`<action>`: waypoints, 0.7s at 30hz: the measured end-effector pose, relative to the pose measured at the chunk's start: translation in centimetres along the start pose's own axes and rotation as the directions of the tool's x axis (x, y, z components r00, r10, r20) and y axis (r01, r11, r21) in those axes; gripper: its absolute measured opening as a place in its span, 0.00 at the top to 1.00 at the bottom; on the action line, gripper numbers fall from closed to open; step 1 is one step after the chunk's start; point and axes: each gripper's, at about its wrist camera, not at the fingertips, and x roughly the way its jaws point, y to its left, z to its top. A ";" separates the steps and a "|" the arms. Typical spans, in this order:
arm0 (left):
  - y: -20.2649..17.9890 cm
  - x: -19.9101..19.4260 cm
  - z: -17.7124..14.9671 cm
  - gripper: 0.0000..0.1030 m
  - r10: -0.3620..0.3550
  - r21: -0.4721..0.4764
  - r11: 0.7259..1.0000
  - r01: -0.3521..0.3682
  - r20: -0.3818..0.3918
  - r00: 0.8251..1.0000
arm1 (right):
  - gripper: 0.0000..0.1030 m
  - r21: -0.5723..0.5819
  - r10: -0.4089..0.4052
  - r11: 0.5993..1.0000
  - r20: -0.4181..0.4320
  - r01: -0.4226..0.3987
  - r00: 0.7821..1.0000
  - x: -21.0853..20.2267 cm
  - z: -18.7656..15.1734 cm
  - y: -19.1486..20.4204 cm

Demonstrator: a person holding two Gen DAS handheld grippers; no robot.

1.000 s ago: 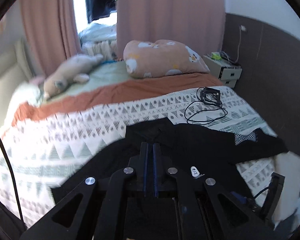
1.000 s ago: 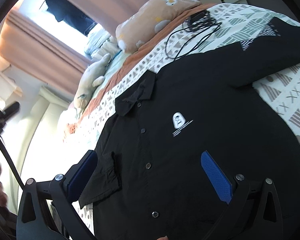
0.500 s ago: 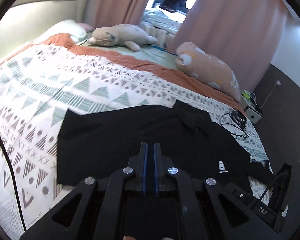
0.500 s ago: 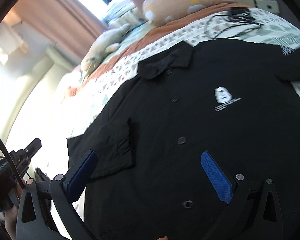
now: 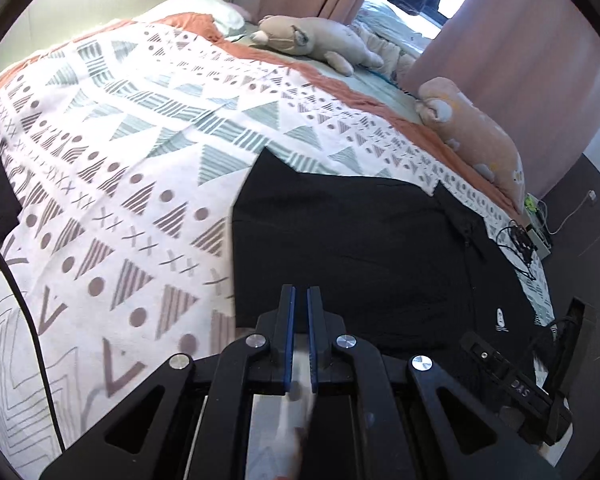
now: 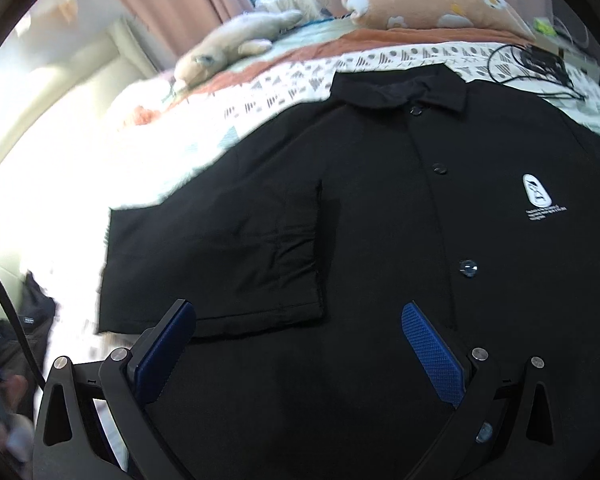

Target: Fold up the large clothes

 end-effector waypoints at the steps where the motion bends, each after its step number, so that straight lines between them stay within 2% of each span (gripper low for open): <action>1: 0.9 -0.1 0.1 0.93 0.008 -0.017 1.000 -0.008 -0.001 1.000 | 0.03 -0.016 -0.015 1.000 -0.009 0.015 1.000 0.6 0.0 0.5; 4: 2.4 -0.2 0.5 0.93 0.005 -0.047 0.999 -0.005 -0.001 1.000 | 0.05 -0.059 -0.064 0.996 -0.034 0.062 0.997 2.4 -0.1 1.7; 6: 3.2 -0.1 0.6 0.93 0.020 -0.053 0.998 -0.020 -0.004 1.000 | 0.12 -0.090 -0.110 0.990 -0.054 0.105 0.992 3.3 -0.6 2.5; 8: 3.7 0.1 0.6 0.93 0.025 -0.068 0.997 -0.025 -0.014 1.000 | 0.42 -0.107 -0.157 0.983 -0.070 0.149 0.985 4.2 -1.0 3.1; 9: 4.0 0.2 0.6 0.93 0.014 -0.081 0.997 -0.016 -0.024 1.000 | 0.50 -0.127 -0.189 0.975 -0.051 0.181 0.981 4.3 -1.1 3.4; 10: 4.1 0.4 0.6 0.93 0.006 -0.088 0.996 -0.009 -0.033 0.999 | 0.67 -0.143 -0.192 0.972 -0.042 0.184 0.981 4.2 -1.1 3.9; 11: 4.2 0.7 0.5 0.93 0.004 -0.092 0.996 -0.008 -0.044 0.999 | 0.73 -0.153 -0.184 0.973 -0.045 0.175 0.982 4.3 -1.0 4.5; 16: 3.9 1.8 0.0 0.93 0.000 -0.095 0.995 -0.008 -0.092 0.996 | 0.77 -0.140 -0.145 0.980 -0.016 0.141 0.989 3.6 -1.5 4.4; 21: 2.6 2.4 -0.5 0.93 -0.007 -0.090 0.996 -0.003 -0.107 0.994 | 0.78 -0.122 -0.148 0.980 0.078 0.156 0.986 0.2 -1.3 3.5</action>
